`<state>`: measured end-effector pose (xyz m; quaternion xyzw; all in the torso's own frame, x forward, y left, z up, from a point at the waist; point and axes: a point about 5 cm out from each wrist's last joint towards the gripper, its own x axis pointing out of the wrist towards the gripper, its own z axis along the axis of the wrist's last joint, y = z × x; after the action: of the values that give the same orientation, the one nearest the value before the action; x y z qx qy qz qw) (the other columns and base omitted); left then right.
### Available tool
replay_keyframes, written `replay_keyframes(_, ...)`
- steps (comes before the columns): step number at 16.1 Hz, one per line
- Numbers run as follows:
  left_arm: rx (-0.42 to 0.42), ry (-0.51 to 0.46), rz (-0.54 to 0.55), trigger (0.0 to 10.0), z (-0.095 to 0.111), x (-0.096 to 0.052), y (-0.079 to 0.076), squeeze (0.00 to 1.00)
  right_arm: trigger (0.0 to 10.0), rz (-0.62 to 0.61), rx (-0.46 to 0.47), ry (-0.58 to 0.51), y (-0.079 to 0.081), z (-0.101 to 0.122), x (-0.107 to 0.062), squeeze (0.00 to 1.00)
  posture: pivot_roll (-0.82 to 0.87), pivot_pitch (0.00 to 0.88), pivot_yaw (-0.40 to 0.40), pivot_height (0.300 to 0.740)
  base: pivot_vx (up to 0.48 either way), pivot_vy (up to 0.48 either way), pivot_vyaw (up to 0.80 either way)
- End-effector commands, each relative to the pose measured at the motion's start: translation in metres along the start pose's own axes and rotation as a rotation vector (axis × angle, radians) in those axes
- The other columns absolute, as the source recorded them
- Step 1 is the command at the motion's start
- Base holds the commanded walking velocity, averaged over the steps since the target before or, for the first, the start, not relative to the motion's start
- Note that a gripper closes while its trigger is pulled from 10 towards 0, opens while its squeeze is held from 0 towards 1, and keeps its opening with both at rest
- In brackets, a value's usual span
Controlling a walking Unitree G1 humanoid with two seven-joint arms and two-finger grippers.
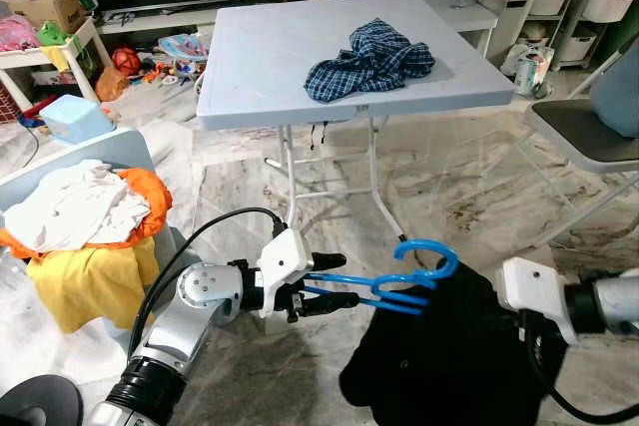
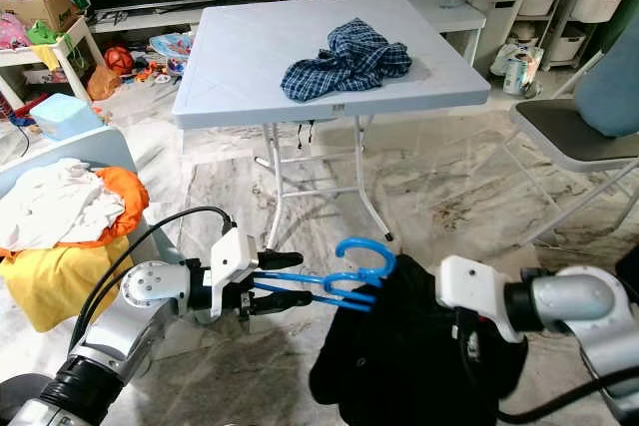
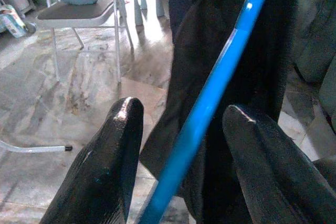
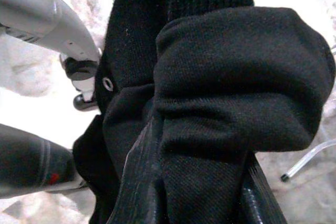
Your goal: Hang hanger
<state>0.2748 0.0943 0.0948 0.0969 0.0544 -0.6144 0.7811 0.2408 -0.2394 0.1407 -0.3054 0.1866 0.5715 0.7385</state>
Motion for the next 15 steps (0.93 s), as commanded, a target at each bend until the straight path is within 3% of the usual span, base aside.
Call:
replay_keyframes(1,0.023,0.016,-0.014,0.0,0.002,-0.002,0.004,0.00,10.0,-0.003,-0.040,-0.022,-0.006,0.006,0.000,0.00,-0.20,0.000,0.060,0.740,0.000,0.000,0.00)
replay_keyframes(7,0.022,0.043,0.008,0.0,-0.003,-0.008,0.009,0.00,10.0,-0.063,-0.122,0.005,-0.028,0.008,0.004,0.00,-0.20,0.000,0.058,0.740,0.000,0.000,0.00)
replay_keyframes(9,0.038,0.071,-0.018,0.0,-0.006,-0.007,0.006,0.00,10.0,-0.111,-0.189,0.024,-0.037,0.010,0.006,0.00,-0.20,0.000,0.058,0.740,0.000,0.000,0.00)
replay_keyframes(15,0.065,0.110,-0.021,0.0,-0.013,-0.006,0.006,0.00,10.0,-0.176,-0.242,0.000,-0.048,0.020,0.011,0.00,-0.20,0.000,0.058,0.740,0.000,0.000,0.00)
